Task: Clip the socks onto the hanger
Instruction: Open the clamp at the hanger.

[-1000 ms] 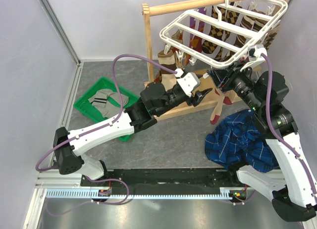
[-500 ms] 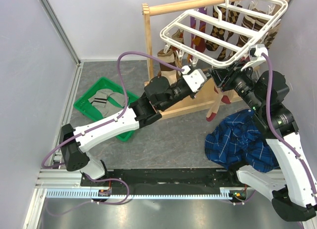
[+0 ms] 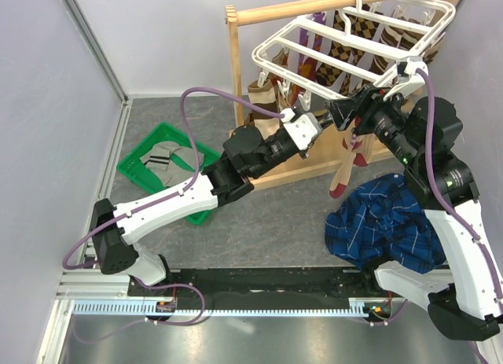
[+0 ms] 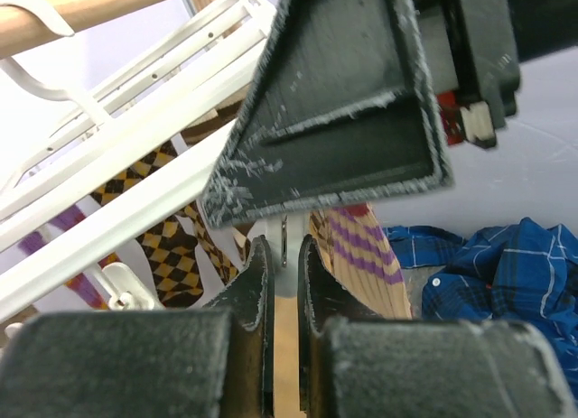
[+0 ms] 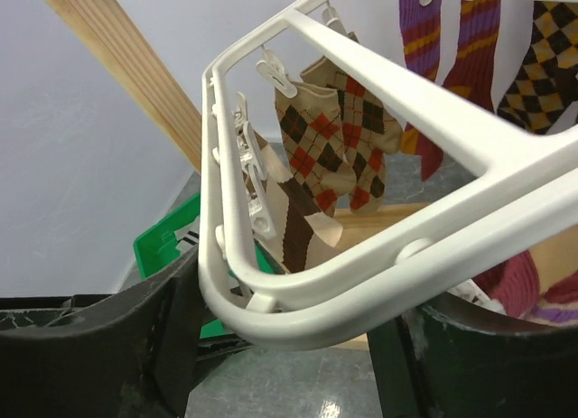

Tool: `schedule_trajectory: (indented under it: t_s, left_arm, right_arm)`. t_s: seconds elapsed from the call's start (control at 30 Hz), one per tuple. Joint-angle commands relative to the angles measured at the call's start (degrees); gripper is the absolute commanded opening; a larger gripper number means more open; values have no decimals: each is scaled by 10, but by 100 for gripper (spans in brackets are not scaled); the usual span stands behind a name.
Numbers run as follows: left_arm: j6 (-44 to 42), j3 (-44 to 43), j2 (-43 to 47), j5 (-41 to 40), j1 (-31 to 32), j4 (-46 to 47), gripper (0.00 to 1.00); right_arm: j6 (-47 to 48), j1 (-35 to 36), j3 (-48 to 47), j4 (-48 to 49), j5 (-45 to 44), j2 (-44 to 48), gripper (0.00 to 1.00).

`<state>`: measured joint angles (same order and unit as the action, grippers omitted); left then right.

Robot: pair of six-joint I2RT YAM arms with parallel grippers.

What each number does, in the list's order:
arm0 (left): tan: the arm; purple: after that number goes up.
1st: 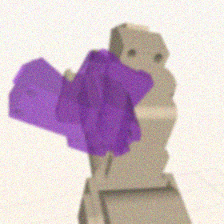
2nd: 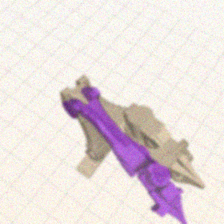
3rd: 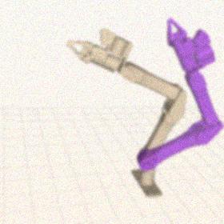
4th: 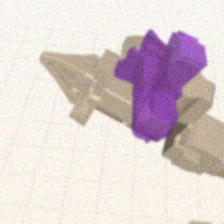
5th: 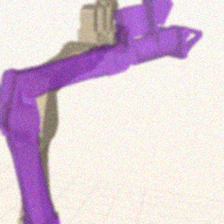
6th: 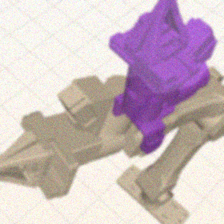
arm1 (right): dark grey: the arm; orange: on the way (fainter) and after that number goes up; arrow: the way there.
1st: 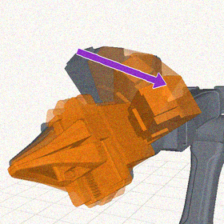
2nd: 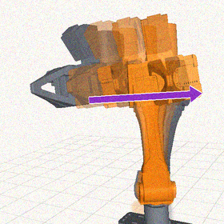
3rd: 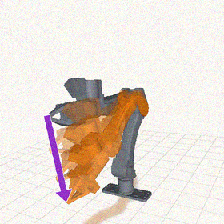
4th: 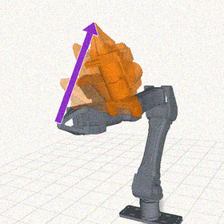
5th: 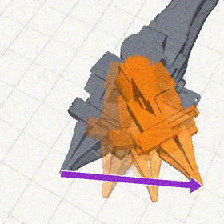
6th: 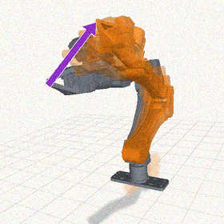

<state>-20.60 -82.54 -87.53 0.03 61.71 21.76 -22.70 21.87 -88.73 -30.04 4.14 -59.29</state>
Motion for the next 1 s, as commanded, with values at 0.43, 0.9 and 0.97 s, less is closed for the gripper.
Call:
schedule_trajectory:
  t_s: [0.43, 0.9, 0.97]
  left_arm:
    - [201, 37, 11, -19, 9, -41, 2]
    - [240, 48, 7, -8, 16, -8, 2]
    - [244, 53, 5, -6, 17, -1, 2]
  right_arm:
    - [30, 2, -11, 26, 34, 0, 73]
    - [43, 3, 51, 50, 49, 18, 64]
    - [39, 3, 57, 57, 38, 22, 61]
